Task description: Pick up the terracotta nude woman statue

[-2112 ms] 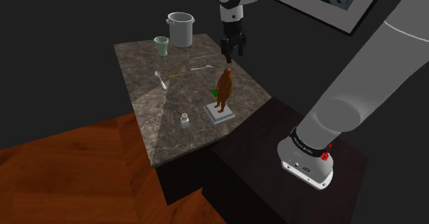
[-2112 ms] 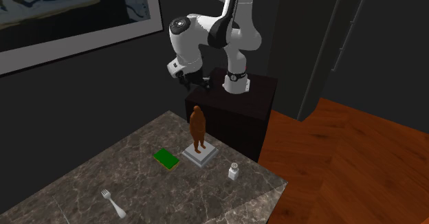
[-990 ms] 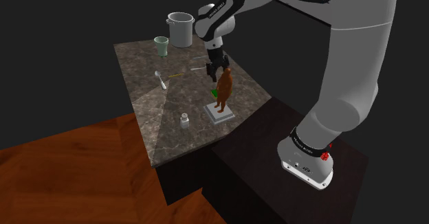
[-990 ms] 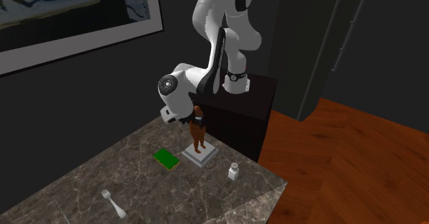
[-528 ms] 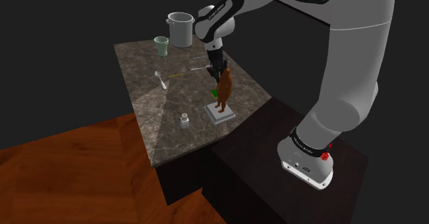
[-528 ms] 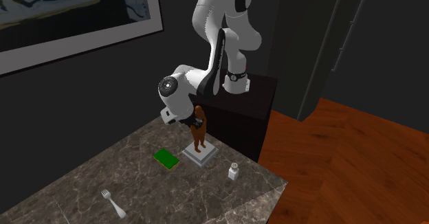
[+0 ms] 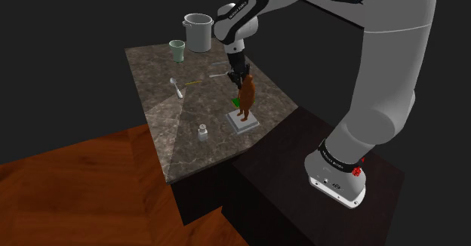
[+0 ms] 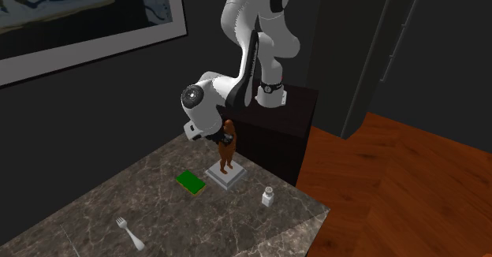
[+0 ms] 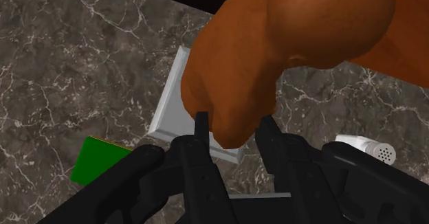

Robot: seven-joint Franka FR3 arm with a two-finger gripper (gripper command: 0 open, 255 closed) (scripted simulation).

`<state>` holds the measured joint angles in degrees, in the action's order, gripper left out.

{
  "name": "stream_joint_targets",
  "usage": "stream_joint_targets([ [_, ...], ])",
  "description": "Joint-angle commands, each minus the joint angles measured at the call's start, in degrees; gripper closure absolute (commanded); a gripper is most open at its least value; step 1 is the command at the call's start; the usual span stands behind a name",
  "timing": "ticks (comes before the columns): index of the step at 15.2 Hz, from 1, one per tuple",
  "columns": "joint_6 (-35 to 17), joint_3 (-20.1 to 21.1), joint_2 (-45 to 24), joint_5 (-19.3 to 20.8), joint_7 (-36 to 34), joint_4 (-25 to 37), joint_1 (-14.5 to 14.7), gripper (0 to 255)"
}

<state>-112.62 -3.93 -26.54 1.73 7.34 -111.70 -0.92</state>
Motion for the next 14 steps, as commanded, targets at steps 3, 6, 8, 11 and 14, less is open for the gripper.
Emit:
stream_joint_targets([
  [3, 2.37, -0.09, 2.14, 0.13, 0.08, 0.27, 0.03, 255],
  [6, 4.19, -0.13, 3.66, 0.2, 0.11, 0.58, 0.07, 255],
  [8, 5.43, -0.16, 4.62, 0.25, 0.13, 0.85, 0.1, 255],
  [11, 7.31, -0.19, 6.01, 0.32, 0.17, 1.35, 0.14, 255],
  [14, 8.04, -0.2, 6.52, 0.34, 0.18, 1.57, 0.15, 255],
])
